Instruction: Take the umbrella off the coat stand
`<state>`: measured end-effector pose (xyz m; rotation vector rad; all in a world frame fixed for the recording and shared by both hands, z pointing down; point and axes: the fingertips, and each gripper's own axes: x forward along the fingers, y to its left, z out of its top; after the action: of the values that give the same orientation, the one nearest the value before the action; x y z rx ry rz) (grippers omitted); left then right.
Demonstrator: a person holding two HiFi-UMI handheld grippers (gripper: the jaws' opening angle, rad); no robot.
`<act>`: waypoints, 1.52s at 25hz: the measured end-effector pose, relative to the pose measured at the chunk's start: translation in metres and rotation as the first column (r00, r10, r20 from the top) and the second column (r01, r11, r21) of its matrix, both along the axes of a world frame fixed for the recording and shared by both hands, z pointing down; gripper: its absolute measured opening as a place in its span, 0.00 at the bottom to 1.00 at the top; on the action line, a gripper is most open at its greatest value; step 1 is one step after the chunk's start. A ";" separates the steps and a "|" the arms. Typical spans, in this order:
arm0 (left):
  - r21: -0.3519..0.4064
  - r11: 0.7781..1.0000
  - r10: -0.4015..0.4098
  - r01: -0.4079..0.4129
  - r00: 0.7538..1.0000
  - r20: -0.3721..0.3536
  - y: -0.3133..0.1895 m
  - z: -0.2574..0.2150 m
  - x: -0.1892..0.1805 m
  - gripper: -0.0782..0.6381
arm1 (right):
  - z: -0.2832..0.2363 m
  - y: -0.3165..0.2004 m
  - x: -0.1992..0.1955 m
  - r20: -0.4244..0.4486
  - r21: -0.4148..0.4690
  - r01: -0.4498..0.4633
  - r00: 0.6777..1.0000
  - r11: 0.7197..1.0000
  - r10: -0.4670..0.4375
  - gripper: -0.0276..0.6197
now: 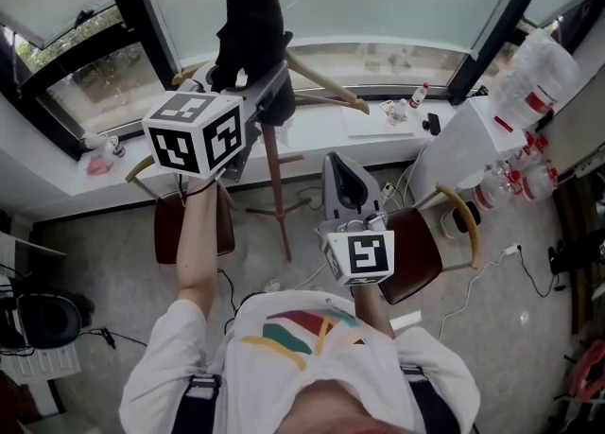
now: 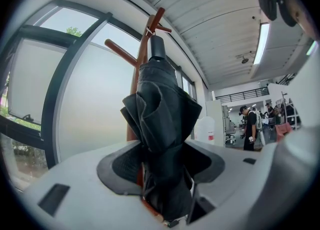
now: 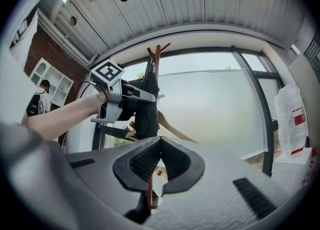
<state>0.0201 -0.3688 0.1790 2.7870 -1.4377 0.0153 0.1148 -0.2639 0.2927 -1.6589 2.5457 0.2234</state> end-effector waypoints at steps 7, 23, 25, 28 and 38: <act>0.051 0.999 -0.013 0.012 1.000 0.022 0.003 -0.025 -0.001 0.46 | -0.010 0.003 0.001 0.009 0.036 0.002 1.000 0.999 -0.002 0.04; 0.216 0.969 -0.134 0.121 0.990 0.048 0.008 -0.101 -0.031 0.46 | -0.035 0.009 0.003 0.010 0.112 0.012 1.000 0.994 -0.014 0.04; 0.234 0.964 -0.140 0.125 0.989 0.050 0.009 -0.110 -0.033 0.46 | -0.036 0.010 0.002 0.008 0.117 0.015 1.000 0.993 -0.016 0.04; 0.260 0.957 -0.147 0.129 0.988 0.048 0.013 -0.125 -0.036 0.46 | -0.039 0.012 0.002 0.007 0.118 0.016 1.000 0.993 -0.017 0.04; 0.330 0.930 -0.174 0.164 0.985 0.001 0.028 -0.168 -0.059 0.46 | -0.046 0.011 0.001 0.012 0.124 0.018 1.000 0.992 -0.020 0.04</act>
<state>-0.0389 -0.3406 0.0111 2.9070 -1.8399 -0.2029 0.1155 -0.2527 0.2471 -1.5853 2.4811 0.3597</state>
